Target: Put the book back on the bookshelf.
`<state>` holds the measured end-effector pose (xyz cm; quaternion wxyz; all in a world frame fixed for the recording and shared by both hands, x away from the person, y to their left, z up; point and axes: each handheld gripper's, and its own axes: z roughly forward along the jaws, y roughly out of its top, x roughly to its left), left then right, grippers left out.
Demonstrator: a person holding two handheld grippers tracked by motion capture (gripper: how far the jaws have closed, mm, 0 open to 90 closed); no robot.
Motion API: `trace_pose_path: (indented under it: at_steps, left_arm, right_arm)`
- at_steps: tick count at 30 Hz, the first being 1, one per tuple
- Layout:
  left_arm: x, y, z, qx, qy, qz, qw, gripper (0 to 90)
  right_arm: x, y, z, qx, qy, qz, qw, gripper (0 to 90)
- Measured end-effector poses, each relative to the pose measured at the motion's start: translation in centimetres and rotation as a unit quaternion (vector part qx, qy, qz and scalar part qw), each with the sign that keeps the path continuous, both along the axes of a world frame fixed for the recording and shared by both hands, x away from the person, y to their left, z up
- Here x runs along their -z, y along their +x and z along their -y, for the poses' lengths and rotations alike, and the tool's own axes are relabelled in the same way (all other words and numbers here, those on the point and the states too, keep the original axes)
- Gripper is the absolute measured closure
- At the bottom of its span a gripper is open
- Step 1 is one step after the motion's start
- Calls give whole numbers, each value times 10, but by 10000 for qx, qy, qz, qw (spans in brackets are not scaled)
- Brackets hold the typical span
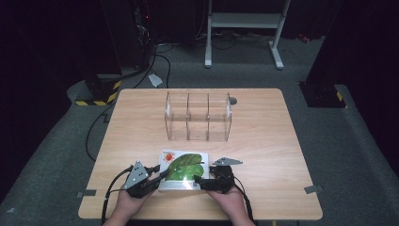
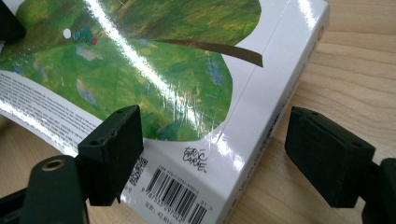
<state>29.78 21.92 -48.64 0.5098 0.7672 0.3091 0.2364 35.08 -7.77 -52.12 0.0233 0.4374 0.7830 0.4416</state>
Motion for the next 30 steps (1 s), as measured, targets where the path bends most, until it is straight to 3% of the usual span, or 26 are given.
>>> trace_pose_path:
  at_steps: [2,4,18,30]
  left_arm:
    - [0,0,0,2,10,16,10000,699]
    - [0,0,0,2,20,24,10000,700]
    - [0,-1,0,29,35,108,9999,702]
    - [3,2,-1,-49,-65,-42,10000,710]
  right_arm:
    - [1,1,0,-21,20,7,10000,177]
    - [2,3,-2,-36,124,-199,9997,164]
    - [3,8,-2,-105,286,-354,9989,166]
    - [-3,1,0,104,173,-36,9998,257]
